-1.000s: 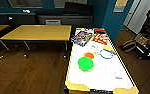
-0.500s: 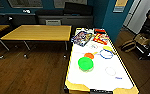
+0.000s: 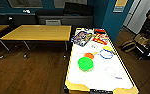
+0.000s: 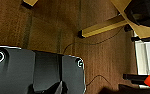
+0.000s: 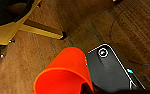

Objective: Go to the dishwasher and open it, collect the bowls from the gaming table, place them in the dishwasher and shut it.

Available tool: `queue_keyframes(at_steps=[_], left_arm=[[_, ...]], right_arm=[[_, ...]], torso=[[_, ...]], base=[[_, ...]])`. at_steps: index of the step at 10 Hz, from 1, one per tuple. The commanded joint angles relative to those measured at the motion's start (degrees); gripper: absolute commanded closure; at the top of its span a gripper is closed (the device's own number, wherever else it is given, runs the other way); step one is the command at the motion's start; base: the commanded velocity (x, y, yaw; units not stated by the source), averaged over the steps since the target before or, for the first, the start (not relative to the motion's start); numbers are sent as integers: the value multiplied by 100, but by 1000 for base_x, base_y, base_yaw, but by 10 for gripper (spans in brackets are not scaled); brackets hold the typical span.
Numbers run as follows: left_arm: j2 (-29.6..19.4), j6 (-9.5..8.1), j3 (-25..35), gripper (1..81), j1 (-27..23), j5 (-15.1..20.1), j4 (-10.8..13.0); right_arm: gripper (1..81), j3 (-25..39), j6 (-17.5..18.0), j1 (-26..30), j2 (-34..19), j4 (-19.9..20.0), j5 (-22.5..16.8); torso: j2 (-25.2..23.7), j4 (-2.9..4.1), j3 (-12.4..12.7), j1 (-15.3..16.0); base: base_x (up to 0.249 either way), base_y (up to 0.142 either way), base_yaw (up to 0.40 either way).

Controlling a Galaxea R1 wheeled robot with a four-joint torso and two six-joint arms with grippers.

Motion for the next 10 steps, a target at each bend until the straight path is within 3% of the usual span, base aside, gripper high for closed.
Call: queue_keyframes(at_steps=[1, 3, 5, 7, 10], left_arm=[[-813, 0, 970, 10, -611, 296, 50], [-1291, -8, 1509, 10, -900, 287, 41], [-1449, -8, 1782, 10, -1349, 375, -117], [-1449, -8, 1817, 10, -1867, 797, -328], [-1528, -8, 2063, 10, -2579, 1122, -618]], right_arm=[[811, -127, 4, 79, -127, -235, -67], [811, -225, 12, 79, 24, -297, -76], [811, -374, 12, 71, 243, -411, -85], [811, -567, 3, 53, 498, -508, -102], [811, -717, 12, 26, 683, -552, -111]], torso=[[0, 0, 0, 0], [0, 0, 0, 0], [0, 0, 0, 0], [0, 0, 0, 0], [0, 0, 0, 0]], base=[[0, 0, 0], [0, 0, 0], [0, 0, 0], [0, 0, 0], [0, 0, 0]])
